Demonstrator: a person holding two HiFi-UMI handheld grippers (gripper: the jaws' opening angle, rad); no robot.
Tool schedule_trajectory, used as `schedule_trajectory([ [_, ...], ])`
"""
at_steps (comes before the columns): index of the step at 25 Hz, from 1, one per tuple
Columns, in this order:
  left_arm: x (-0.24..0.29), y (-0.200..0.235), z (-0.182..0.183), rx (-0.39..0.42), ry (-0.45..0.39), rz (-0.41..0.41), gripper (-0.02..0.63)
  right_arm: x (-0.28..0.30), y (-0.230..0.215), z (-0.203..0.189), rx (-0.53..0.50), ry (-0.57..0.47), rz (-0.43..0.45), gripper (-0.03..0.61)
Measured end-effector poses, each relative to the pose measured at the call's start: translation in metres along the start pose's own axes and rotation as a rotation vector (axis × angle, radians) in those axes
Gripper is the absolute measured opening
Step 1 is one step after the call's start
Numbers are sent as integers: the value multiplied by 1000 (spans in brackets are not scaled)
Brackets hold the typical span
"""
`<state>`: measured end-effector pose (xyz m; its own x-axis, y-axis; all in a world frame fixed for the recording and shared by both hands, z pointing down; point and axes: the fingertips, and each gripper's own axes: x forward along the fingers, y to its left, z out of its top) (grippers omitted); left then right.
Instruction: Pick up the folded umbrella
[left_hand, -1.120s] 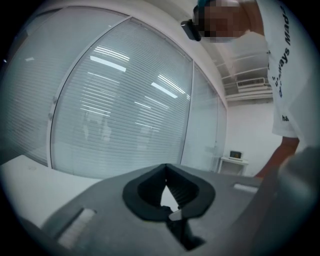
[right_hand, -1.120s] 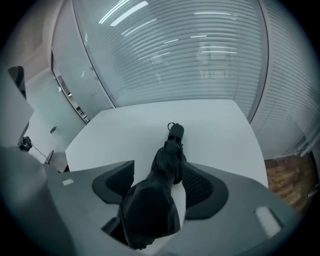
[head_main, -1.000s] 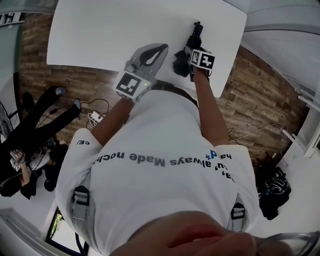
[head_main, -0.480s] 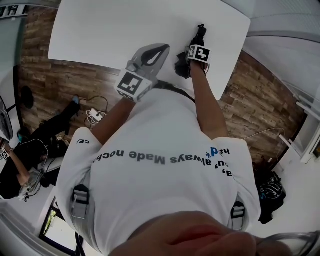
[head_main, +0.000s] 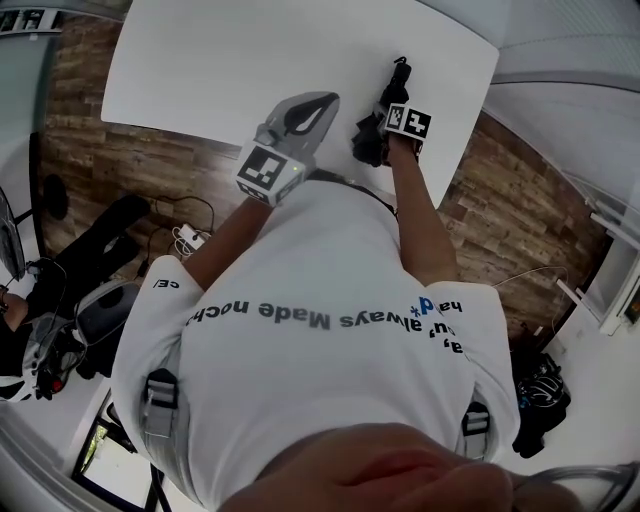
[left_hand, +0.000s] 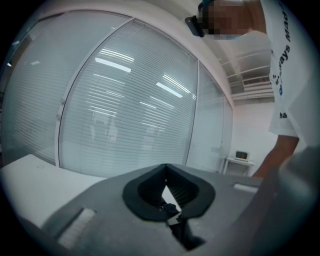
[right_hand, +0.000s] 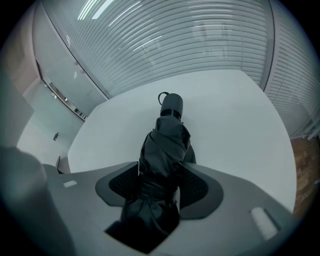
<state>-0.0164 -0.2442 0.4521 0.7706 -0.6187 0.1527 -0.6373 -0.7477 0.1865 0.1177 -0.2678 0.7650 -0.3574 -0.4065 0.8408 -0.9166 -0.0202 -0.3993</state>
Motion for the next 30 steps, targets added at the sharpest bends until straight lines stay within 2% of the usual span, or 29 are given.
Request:
schedule_trajectory([
  [4, 0, 3, 6, 8, -15, -4, 0, -32, 18, 24, -66, -127, 71, 244],
  [13, -8, -14, 32, 17, -47, -36, 0, -185, 94, 77, -283, -505, 224, 242],
  [18, -2, -25, 48, 14, -76, -53, 0, -280, 123, 97, -412, -713, 233, 242],
  [23, -3, -42, 75, 20, -122, -77, 0, -357, 144, 98, -551, -883, 219, 242],
  [27, -4, -48, 92, 16, -147, -103, 0, -395, 158, 90, -613, -970, 202, 242],
  [30, -13, -24, 99, 7, -158, -123, 0, -399, 189, 93, -654, -1018, 201, 242],
])
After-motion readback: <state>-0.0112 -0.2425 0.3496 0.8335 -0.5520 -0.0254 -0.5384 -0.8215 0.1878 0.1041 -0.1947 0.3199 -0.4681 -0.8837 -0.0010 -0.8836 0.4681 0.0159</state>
